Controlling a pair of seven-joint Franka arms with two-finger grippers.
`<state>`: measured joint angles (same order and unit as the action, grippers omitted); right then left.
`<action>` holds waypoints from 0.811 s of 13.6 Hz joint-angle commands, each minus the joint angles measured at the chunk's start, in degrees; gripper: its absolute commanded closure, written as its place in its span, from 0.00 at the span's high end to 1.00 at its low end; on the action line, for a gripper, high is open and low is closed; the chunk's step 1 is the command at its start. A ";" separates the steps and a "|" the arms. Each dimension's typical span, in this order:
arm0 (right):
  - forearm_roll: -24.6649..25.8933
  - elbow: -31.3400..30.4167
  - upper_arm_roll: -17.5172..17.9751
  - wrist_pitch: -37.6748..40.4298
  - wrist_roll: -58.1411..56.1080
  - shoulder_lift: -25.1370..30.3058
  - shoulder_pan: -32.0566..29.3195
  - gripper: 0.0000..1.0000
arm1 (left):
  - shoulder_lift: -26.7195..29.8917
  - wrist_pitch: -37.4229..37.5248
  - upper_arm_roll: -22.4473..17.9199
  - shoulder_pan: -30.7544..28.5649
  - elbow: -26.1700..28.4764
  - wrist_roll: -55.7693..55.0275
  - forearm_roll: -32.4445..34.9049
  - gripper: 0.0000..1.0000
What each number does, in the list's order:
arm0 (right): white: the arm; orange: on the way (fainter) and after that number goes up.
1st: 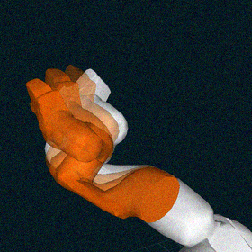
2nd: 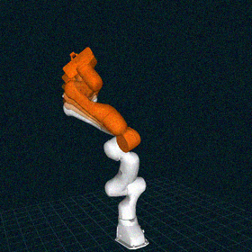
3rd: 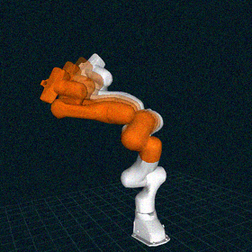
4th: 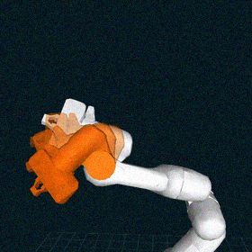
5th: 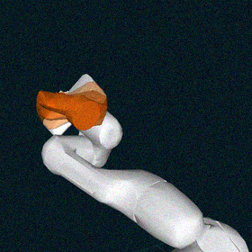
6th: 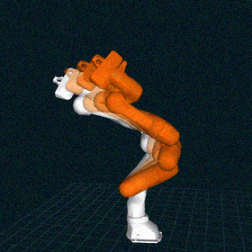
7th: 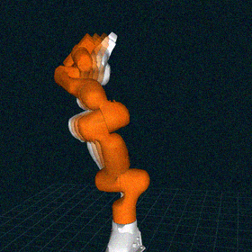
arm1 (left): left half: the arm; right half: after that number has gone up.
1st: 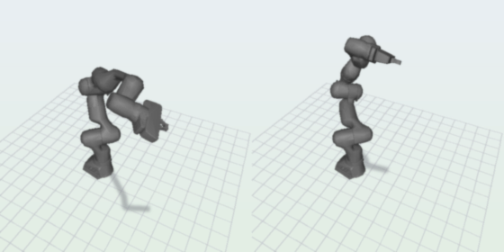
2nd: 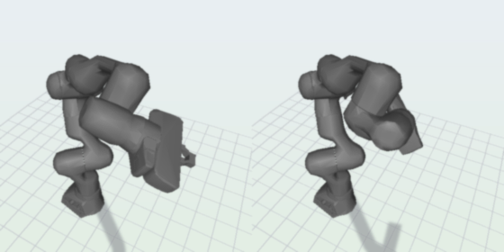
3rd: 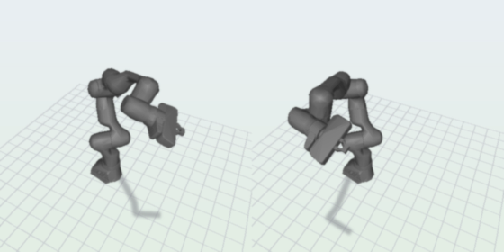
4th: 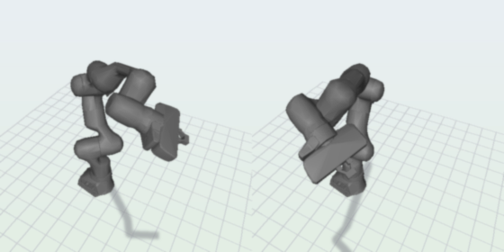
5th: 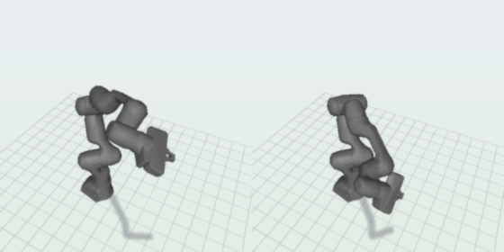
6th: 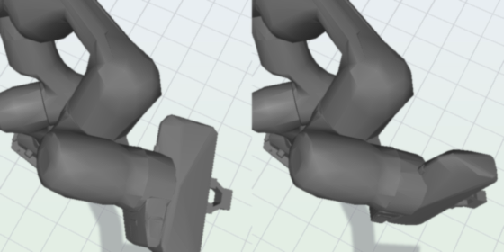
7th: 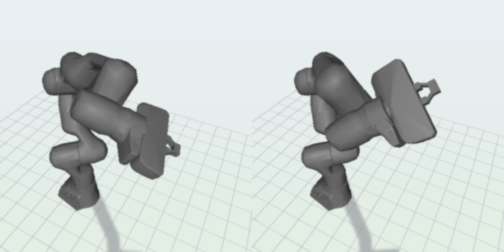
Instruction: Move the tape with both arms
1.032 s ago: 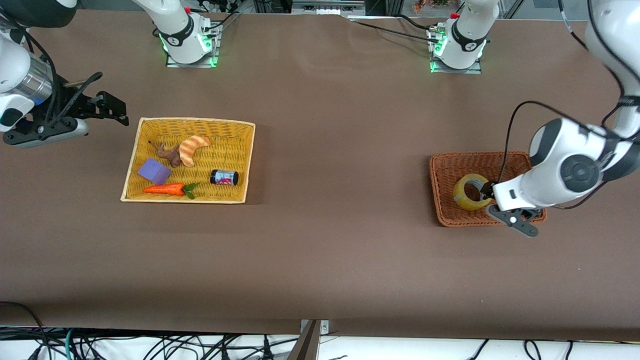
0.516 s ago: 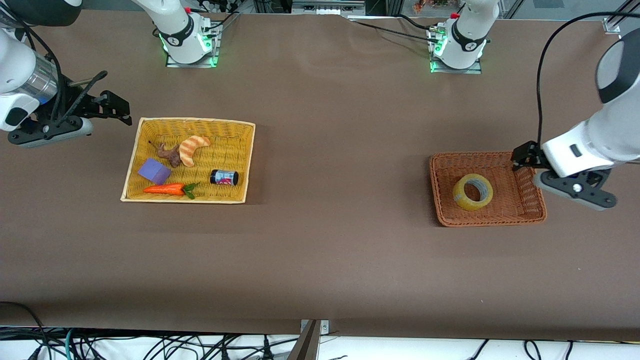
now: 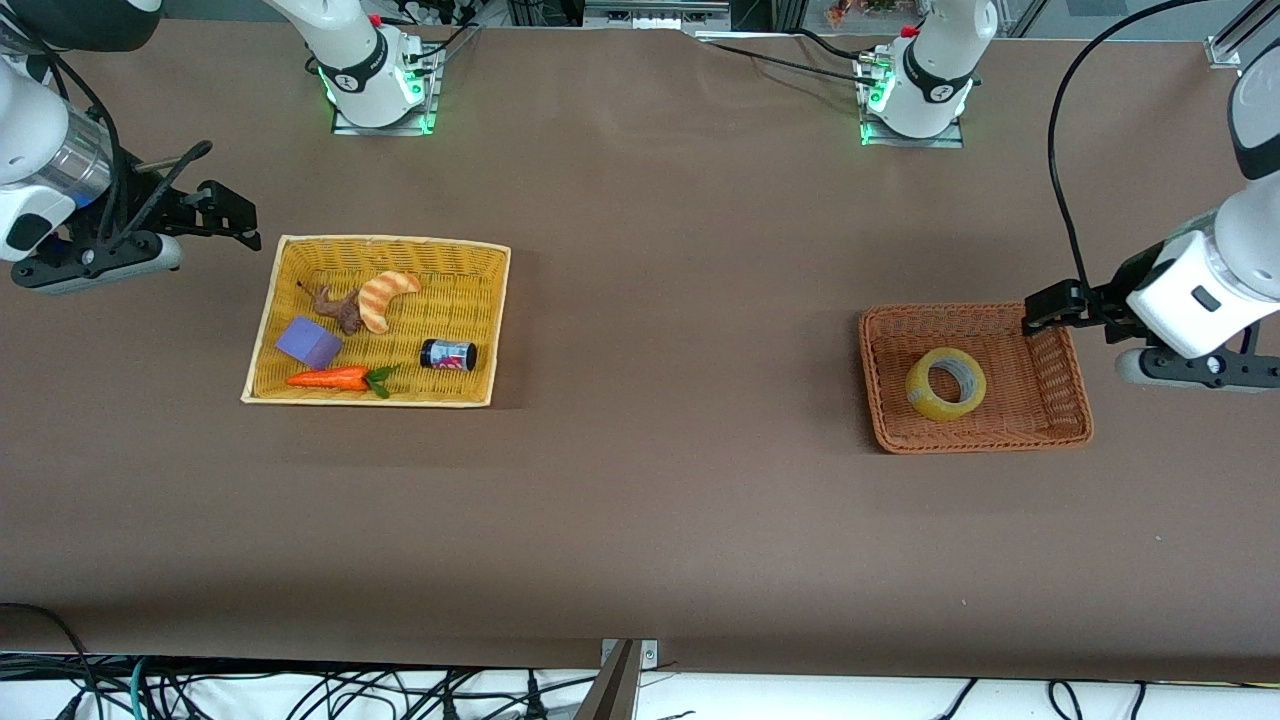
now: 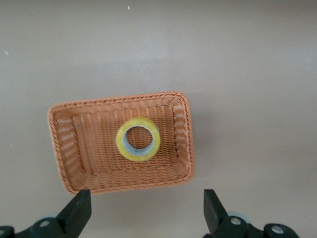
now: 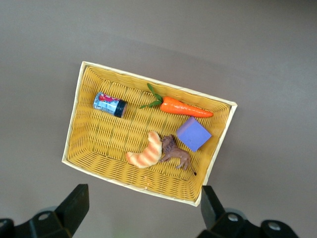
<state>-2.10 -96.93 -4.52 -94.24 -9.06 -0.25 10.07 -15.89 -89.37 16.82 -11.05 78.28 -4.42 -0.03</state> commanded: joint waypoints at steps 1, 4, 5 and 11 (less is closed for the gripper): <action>0.78 -0.19 -0.40 0.28 0.27 1.04 0.65 1.00 | 9.87 -7.61 -14.96 11.91 12.19 4.94 -3.66 1.00; 1.13 -0.28 -0.40 0.28 0.27 1.13 0.65 1.00 | 17.37 -14.42 -16.12 12.98 24.28 4.95 -3.48 1.00; 1.13 -0.28 -0.40 0.28 0.27 1.13 0.65 1.00 | 17.47 -14.42 -16.21 14.46 24.11 4.95 -1.74 1.00; 1.22 -0.28 -0.40 0.20 0.27 1.13 0.57 1.00 | 16.24 -11.88 -16.03 15.09 21.03 4.95 1.61 1.00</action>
<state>-1.71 -96.92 -4.53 -94.23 -9.06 -0.21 10.11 0.52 -102.14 1.58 3.52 100.21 -0.57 0.96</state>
